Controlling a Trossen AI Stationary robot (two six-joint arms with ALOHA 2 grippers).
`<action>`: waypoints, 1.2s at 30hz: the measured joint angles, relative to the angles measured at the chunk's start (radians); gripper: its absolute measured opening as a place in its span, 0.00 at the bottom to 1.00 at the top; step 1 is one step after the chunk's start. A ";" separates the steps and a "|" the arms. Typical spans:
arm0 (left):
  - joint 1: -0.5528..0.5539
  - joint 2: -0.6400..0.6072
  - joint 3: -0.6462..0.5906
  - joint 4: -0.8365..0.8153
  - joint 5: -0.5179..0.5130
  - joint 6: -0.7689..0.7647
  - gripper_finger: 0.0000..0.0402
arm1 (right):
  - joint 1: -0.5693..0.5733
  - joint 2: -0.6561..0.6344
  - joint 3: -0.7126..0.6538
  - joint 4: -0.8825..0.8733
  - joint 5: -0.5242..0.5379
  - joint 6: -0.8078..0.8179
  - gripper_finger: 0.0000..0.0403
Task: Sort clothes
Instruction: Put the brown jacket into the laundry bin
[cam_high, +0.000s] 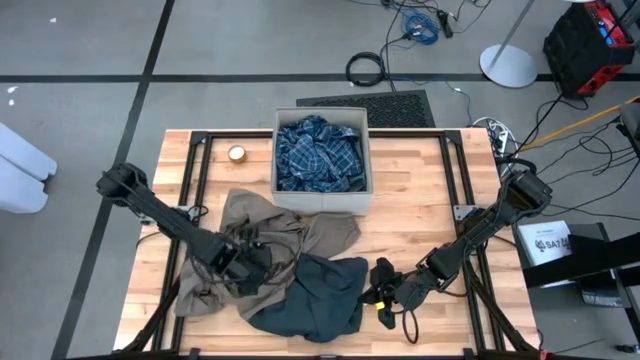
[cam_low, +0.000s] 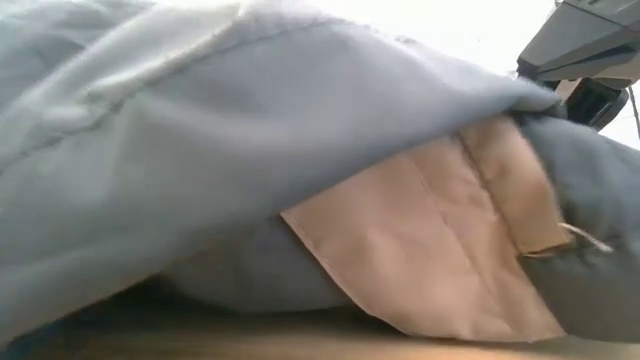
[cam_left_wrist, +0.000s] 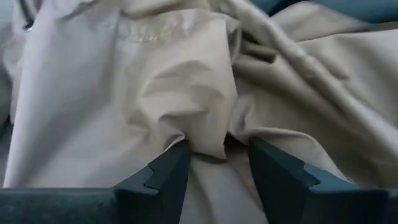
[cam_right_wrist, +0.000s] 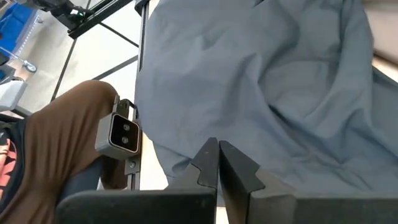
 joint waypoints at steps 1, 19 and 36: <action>0.000 0.012 0.000 -0.004 -0.015 0.001 0.44 | 0.000 0.000 0.000 0.000 0.000 0.000 0.00; 0.029 0.056 0.148 0.063 -0.101 0.106 0.01 | 0.000 -0.001 0.000 0.001 0.000 -0.028 0.00; -0.026 -0.141 0.662 0.073 -0.262 0.548 0.00 | 0.013 -0.017 0.000 0.274 -0.061 -0.261 0.00</action>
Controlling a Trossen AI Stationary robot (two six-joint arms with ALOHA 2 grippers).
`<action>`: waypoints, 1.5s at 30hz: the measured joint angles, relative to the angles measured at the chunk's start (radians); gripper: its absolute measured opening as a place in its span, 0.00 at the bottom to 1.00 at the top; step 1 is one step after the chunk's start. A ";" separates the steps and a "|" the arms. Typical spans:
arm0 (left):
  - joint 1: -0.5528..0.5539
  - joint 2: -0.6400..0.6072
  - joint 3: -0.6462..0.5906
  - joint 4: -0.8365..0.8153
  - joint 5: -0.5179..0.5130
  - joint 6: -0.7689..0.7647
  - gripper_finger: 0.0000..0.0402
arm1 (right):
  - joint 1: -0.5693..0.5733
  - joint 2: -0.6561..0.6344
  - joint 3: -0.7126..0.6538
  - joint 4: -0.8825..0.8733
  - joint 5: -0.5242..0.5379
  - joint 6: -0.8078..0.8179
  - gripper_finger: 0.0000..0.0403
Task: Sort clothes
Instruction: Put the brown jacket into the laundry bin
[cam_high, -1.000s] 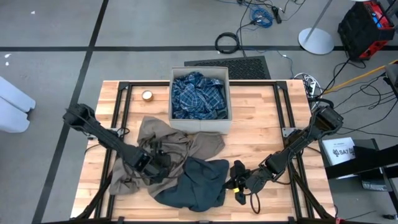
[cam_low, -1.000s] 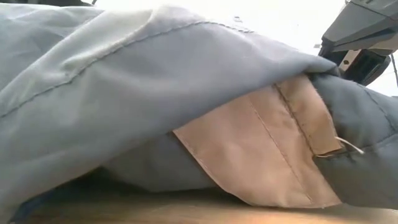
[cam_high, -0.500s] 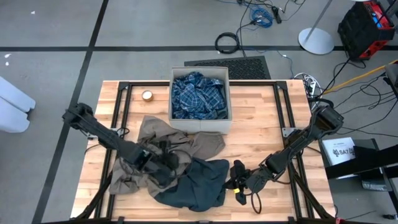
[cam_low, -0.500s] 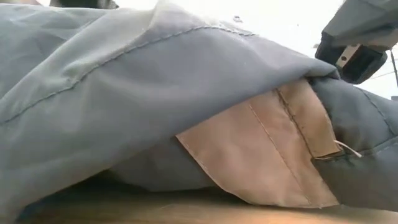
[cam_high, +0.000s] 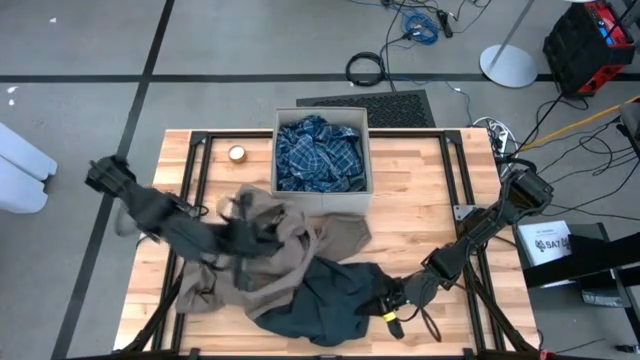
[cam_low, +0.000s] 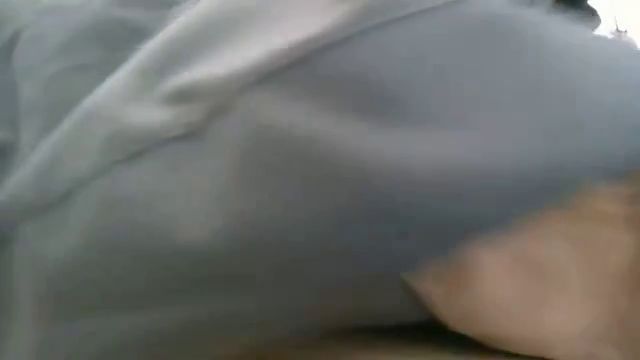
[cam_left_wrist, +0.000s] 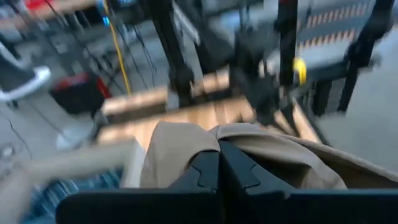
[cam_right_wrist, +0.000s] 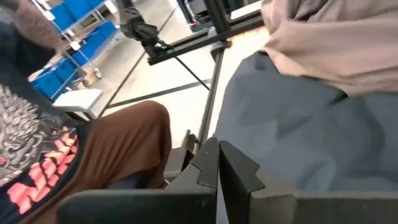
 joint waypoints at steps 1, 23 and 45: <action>0.000 -0.013 0.029 0.001 -0.004 0.019 0.00 | 0.001 0.000 0.000 0.005 -0.001 -0.004 0.00; -0.001 -0.144 0.198 0.724 0.359 0.131 0.00 | -0.169 0.000 0.014 0.162 -0.001 -0.089 0.05; -0.004 -0.071 0.333 0.549 0.544 -0.228 0.00 | -0.522 0.083 0.737 -0.562 -0.235 -0.472 0.79</action>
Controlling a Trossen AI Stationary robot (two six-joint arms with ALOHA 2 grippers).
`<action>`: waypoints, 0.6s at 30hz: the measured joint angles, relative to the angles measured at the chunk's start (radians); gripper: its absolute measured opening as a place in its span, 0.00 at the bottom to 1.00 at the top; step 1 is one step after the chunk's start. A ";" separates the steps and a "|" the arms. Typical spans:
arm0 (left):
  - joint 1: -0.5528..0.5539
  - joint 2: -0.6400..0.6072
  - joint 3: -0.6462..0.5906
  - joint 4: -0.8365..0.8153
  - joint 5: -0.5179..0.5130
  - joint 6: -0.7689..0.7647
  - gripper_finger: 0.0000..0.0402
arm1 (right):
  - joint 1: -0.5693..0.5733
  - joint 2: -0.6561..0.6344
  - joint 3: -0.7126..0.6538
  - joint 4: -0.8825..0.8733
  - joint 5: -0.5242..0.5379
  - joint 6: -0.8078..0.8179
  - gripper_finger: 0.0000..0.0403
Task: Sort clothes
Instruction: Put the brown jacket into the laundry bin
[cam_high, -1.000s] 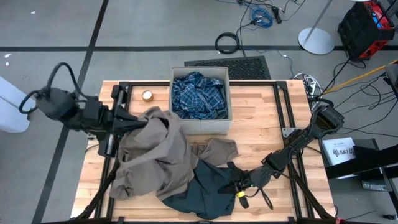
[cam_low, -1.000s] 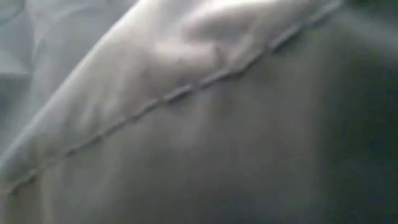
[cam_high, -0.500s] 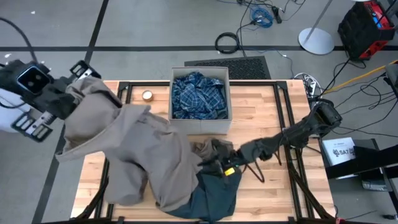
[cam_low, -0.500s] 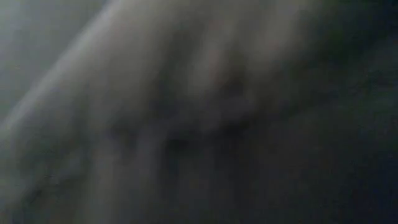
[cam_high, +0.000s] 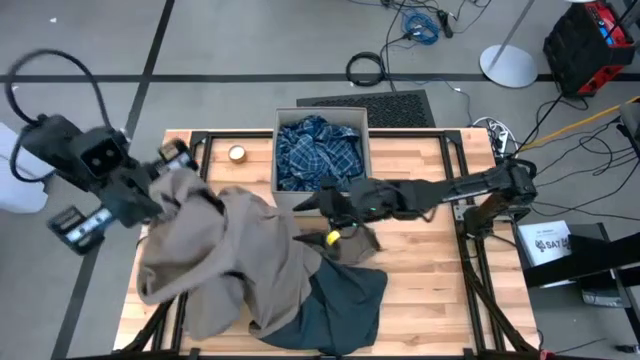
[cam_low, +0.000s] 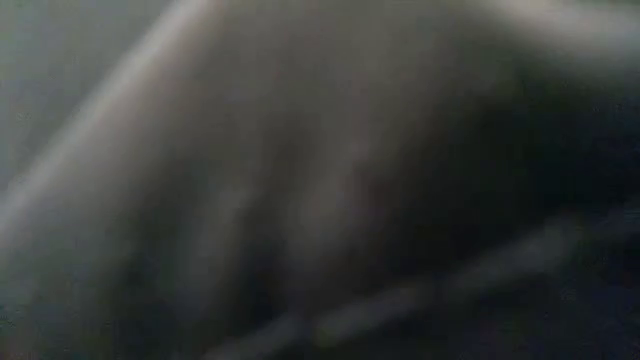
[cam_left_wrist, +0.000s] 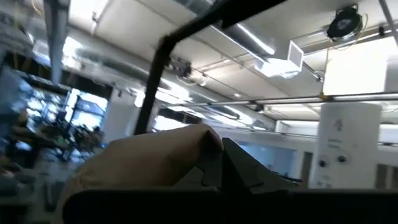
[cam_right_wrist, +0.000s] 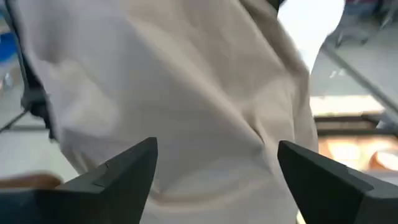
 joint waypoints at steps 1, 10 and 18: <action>-0.008 0.009 0.000 0.000 0.007 -0.020 0.00 | -0.010 0.014 0.000 -0.010 -0.019 0.000 0.81; -0.086 0.069 0.000 0.010 0.000 -0.038 0.00 | -0.069 0.092 0.000 0.014 -0.028 -0.091 0.83; -0.089 0.084 0.000 0.027 -0.008 -0.011 0.00 | -0.142 0.196 0.000 0.192 -0.272 -0.093 0.83</action>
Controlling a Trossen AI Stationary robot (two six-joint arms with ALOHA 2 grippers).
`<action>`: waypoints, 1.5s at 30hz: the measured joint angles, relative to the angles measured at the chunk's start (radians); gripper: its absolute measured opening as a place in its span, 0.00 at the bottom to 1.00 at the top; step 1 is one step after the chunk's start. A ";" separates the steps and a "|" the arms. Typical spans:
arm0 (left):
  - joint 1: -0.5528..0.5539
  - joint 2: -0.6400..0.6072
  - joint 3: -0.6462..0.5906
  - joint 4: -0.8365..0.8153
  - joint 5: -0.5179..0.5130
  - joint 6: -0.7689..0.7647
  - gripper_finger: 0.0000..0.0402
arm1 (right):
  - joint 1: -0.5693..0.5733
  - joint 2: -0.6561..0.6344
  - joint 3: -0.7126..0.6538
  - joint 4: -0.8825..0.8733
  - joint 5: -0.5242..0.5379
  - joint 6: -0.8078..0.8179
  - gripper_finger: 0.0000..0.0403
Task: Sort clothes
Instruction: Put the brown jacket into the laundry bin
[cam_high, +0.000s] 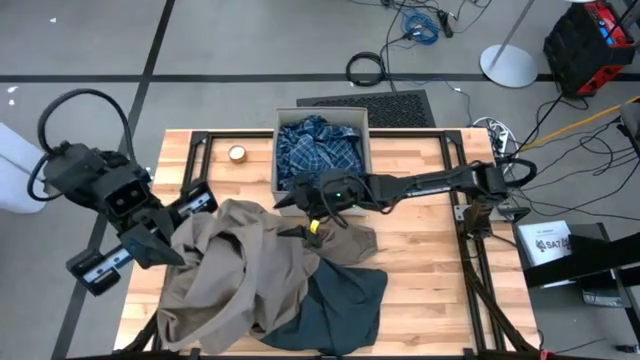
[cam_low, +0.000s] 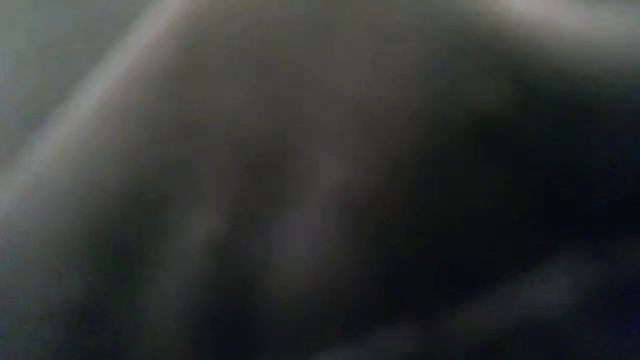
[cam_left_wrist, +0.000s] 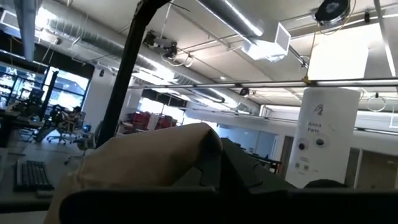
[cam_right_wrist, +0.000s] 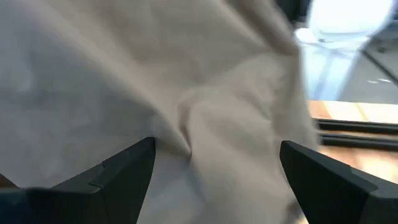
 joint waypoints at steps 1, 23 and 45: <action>0.000 0.000 0.000 -0.001 -0.001 0.007 0.01 | -0.003 0.016 0.000 0.021 -0.033 0.000 0.83; 0.026 -0.045 0.000 -0.176 -0.171 0.234 0.01 | 0.013 0.031 0.291 -0.434 -0.289 -0.004 0.00; 0.209 -0.104 0.000 -0.395 -0.288 0.228 0.02 | 0.305 -0.312 0.583 -1.118 0.410 0.157 0.00</action>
